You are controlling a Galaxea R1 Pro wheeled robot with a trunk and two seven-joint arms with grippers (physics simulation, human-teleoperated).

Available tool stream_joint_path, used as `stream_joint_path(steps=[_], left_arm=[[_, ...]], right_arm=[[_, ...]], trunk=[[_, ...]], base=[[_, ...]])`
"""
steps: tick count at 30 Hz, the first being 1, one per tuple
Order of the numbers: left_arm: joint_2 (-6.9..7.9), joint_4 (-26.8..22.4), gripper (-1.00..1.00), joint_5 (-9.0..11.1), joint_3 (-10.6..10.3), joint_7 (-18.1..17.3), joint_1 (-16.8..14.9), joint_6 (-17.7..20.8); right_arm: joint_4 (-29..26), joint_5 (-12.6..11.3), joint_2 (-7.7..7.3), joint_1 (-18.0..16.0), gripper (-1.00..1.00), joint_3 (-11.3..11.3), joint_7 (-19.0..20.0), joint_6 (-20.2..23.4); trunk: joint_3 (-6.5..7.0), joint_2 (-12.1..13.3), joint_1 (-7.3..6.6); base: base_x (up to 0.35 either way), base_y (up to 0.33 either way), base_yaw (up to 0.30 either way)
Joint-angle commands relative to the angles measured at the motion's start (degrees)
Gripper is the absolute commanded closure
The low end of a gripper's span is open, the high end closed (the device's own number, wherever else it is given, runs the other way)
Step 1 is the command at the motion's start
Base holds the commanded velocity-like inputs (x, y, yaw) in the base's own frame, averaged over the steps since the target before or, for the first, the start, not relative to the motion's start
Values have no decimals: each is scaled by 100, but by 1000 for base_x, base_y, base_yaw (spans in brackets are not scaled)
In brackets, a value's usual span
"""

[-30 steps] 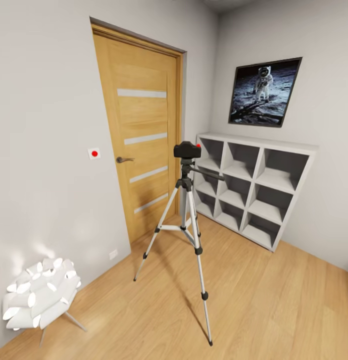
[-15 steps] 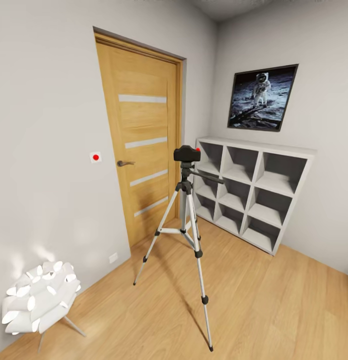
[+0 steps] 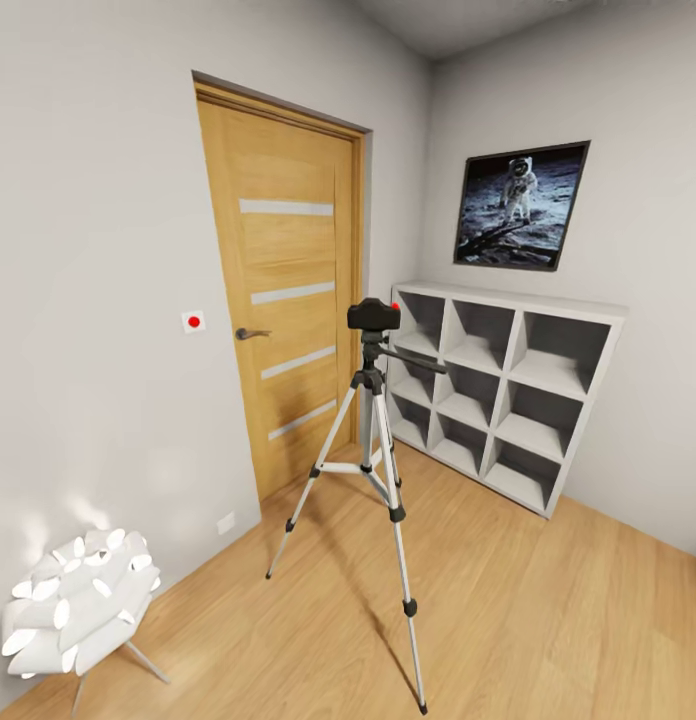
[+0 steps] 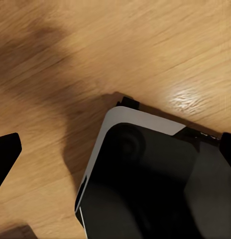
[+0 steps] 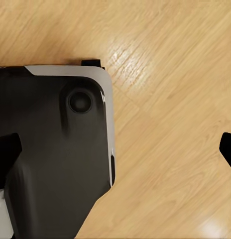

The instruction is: Attach the digital camera to the camera tripod in the bedroom.

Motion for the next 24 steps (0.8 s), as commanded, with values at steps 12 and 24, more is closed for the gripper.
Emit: stream_joint_path(steps=[12, 24], left_arm=[[-11, -14, -100, 49, -39, 25, 0, -7], [-2, 61, -100, 100, -28, 9, 180, -69]], right_arm=[[20, 16, -4, -7, -100, -54, 7, -35], [20, -23, 3, -7, -100, -61, 4, -34]], trunk=[[105, -6, 3], [216, -6, 3]], base=[[0, 0, 0], [0, 0, 0]])
